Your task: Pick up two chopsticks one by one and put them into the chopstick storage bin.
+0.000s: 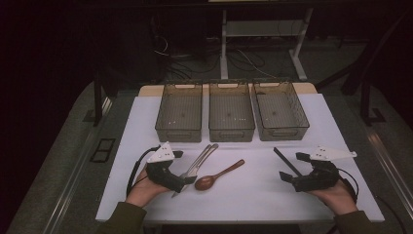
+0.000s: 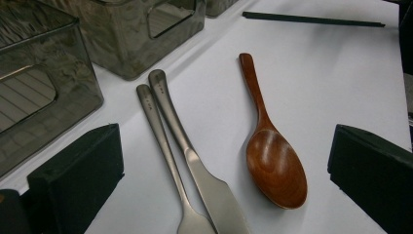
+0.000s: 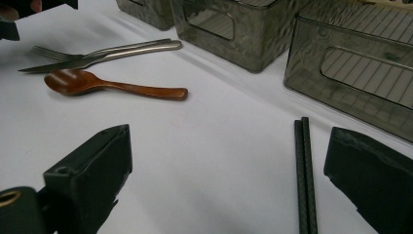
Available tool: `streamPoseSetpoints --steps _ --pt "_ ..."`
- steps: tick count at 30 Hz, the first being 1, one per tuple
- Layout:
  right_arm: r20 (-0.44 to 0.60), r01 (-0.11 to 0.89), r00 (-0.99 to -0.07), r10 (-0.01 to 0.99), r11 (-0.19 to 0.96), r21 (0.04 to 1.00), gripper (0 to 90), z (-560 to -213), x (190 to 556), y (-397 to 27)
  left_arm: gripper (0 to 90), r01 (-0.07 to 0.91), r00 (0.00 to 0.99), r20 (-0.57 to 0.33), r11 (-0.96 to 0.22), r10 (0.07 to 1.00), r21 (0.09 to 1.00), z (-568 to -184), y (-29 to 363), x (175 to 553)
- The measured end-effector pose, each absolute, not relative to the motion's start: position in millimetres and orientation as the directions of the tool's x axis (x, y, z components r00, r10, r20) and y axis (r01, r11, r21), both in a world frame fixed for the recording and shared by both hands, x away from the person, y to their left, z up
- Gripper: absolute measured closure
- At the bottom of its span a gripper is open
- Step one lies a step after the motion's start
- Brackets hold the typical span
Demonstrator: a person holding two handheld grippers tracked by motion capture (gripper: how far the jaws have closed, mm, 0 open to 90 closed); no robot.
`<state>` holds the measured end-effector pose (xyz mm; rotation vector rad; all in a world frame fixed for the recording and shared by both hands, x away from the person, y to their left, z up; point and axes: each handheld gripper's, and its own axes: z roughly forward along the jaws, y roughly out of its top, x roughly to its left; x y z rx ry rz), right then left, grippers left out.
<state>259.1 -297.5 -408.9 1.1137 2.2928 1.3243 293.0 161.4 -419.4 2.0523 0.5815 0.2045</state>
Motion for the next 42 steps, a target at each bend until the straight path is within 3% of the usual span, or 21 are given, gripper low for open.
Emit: streamPoseSetpoints --steps 32,42 --pt "0.109 0.501 -0.622 0.776 0.287 0.817 5.2 -406 274 -322 0.0 0.328 0.867 -0.095 -0.415 0.490 0.849 -421 163 292" --pt "0.102 0.517 -0.604 0.790 0.291 0.805 14.3 -408 274 -333 0.0 0.327 0.865 -0.090 -0.419 0.493 0.847 -421 164 292"
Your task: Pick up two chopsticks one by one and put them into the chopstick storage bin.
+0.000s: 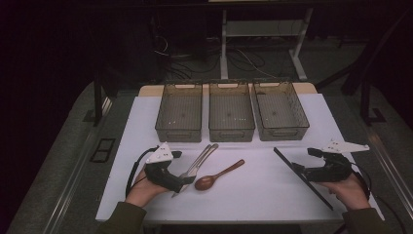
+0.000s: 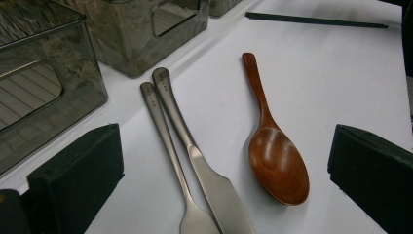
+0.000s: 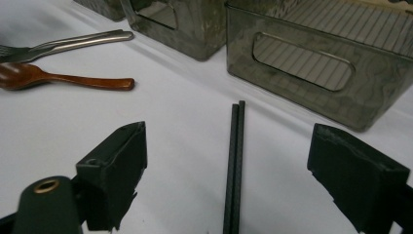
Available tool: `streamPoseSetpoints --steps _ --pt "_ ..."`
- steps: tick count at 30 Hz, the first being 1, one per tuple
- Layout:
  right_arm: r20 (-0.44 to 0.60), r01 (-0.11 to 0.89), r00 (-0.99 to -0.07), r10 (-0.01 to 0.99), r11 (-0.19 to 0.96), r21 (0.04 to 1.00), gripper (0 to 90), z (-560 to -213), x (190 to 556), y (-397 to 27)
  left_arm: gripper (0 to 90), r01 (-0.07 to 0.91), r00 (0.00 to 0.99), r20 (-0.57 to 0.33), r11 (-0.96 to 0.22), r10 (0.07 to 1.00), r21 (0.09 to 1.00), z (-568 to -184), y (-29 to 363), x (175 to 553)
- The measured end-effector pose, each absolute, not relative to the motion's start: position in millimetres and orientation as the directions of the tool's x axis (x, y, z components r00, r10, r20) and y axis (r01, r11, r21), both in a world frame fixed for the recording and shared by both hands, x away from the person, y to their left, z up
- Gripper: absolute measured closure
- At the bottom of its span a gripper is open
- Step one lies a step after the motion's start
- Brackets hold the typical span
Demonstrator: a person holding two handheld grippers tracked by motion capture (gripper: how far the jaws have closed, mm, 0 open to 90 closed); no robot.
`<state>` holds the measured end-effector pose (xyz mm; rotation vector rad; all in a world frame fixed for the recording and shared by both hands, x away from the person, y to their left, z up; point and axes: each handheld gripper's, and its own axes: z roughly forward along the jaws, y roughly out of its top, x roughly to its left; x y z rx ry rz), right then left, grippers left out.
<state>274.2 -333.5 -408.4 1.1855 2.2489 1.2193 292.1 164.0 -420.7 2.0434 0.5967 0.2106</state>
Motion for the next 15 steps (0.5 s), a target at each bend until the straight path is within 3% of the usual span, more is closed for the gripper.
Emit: streamPoseSetpoints --steps 15 --pt "0.099 0.563 -0.593 0.799 0.323 0.761 36.6 -421 271 -344 0.0 0.331 0.865 -0.090 -0.424 0.494 0.843 -421 165 292"
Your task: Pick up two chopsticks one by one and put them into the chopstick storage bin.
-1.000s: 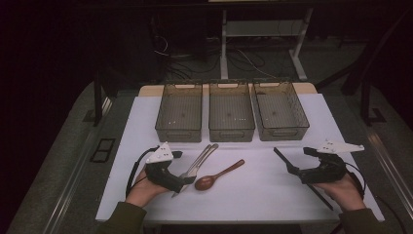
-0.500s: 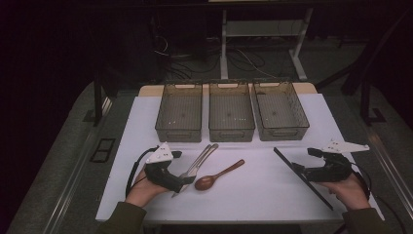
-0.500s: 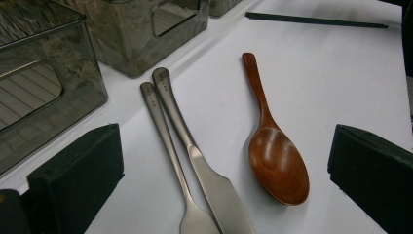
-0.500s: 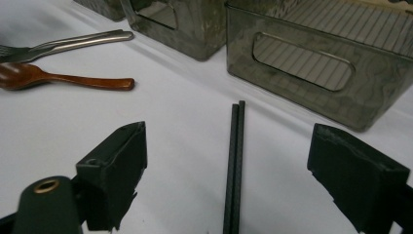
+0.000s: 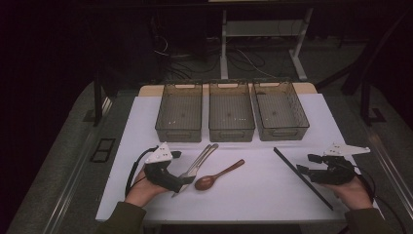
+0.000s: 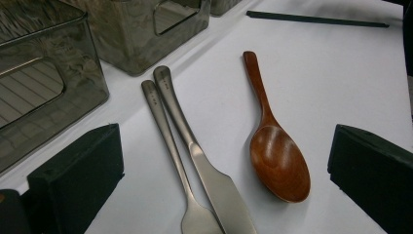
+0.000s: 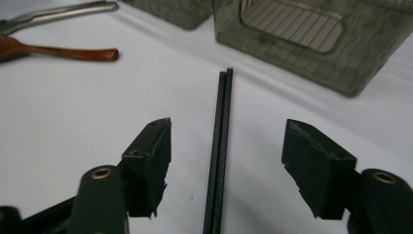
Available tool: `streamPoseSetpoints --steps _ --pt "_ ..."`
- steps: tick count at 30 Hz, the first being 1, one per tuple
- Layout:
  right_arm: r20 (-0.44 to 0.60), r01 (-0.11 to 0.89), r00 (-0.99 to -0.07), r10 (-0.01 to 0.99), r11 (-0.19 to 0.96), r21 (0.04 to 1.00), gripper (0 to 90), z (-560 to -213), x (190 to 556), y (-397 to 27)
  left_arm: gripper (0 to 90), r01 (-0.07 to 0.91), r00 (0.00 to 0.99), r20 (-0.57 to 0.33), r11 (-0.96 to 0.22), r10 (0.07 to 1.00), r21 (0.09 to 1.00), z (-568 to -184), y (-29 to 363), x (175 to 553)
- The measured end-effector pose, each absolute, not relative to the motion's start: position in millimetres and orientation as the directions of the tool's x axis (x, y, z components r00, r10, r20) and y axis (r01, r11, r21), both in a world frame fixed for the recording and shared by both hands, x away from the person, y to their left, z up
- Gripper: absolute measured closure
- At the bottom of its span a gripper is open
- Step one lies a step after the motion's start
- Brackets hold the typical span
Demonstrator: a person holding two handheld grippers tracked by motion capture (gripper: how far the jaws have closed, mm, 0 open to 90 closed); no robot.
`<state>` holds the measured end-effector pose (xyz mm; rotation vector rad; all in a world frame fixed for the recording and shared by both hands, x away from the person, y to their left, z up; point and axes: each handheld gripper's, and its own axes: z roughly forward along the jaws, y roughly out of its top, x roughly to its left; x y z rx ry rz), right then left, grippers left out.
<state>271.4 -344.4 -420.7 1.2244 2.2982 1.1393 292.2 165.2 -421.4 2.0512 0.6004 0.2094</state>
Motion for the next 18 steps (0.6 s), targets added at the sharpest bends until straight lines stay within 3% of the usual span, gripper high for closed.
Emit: streamPoseSetpoints --steps 18 --pt "0.102 0.644 -0.594 0.798 0.396 0.655 71.9 -430.0 269.8 -342.9 0.0 0.331 0.867 -0.094 -0.427 0.489 0.841 -422.5 164.2 291.6"
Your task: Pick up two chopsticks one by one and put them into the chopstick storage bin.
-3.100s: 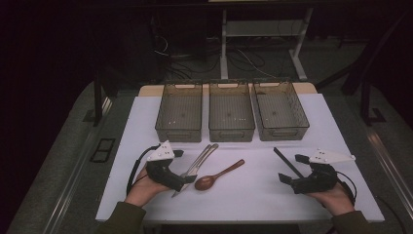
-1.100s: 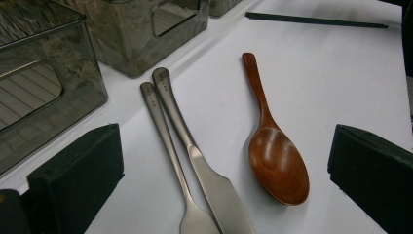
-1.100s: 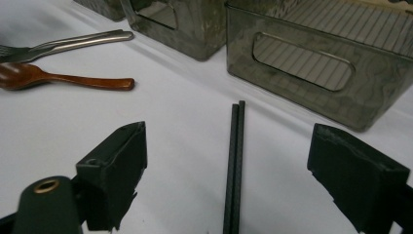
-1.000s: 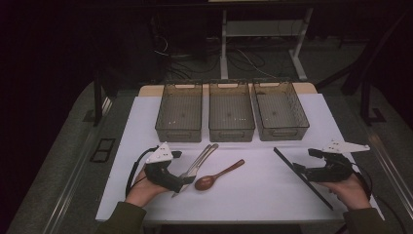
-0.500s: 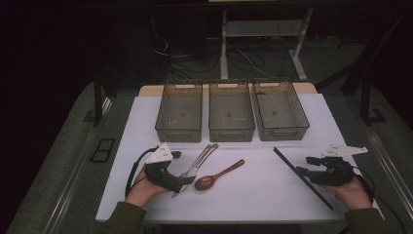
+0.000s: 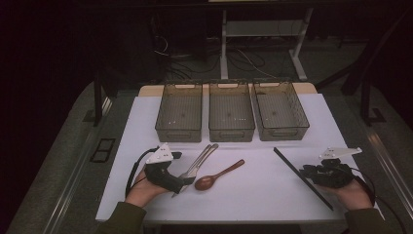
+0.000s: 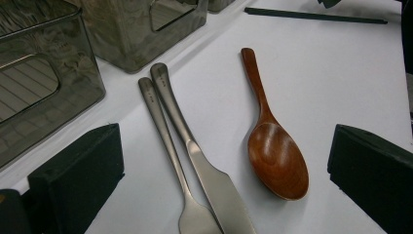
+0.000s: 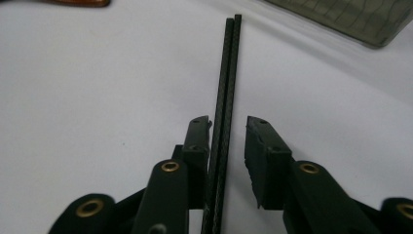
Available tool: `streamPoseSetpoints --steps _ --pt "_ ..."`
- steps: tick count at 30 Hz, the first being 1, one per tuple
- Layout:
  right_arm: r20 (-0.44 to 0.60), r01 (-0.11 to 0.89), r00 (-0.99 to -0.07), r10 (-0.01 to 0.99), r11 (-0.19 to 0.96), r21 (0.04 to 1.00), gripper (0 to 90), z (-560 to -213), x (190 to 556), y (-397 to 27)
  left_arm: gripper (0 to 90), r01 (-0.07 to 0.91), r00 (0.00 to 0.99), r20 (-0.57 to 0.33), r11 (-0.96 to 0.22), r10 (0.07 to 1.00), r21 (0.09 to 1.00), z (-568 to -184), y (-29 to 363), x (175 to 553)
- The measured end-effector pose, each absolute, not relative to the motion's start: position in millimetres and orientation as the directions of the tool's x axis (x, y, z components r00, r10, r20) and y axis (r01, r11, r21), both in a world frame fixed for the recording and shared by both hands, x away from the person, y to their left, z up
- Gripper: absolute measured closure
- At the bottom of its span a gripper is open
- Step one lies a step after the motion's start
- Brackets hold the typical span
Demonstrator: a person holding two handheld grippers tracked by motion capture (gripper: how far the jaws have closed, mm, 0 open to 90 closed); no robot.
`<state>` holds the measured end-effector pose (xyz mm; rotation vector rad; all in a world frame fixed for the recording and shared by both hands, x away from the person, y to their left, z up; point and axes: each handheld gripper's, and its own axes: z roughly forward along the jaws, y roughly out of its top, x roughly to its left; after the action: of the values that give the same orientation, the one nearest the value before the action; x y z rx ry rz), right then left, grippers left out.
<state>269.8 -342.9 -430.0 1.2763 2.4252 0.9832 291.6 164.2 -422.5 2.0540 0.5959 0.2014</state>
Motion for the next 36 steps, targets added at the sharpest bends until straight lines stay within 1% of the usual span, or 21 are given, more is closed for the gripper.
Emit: streamPoseSetpoints --steps 7,10,24,36 --pt "0.094 0.657 -0.597 0.797 0.418 0.627 77.9 -432.3 269.5 -344.3 0.0 0.327 0.870 -0.086 -0.436 0.486 0.838 -422.4 164.2 291.6" --pt "0.105 0.669 -0.594 0.797 0.419 0.614 78.4 -433.6 269.0 -343.6 0.0 0.326 0.870 -0.084 -0.438 0.486 0.838 -422.4 164.2 291.6" --pt "0.088 0.681 -0.596 0.798 0.445 0.582 81.5 -438.1 269.8 -343.0 0.0 0.325 0.869 -0.083 -0.438 0.487 0.838 -422.2 164.3 291.4" --pt "0.066 0.673 -0.588 0.806 0.443 0.593 81.8 -439.2 270.0 -347.8 0.0 0.325 0.870 -0.084 -0.436 0.486 0.839 -422.6 163.9 291.2"
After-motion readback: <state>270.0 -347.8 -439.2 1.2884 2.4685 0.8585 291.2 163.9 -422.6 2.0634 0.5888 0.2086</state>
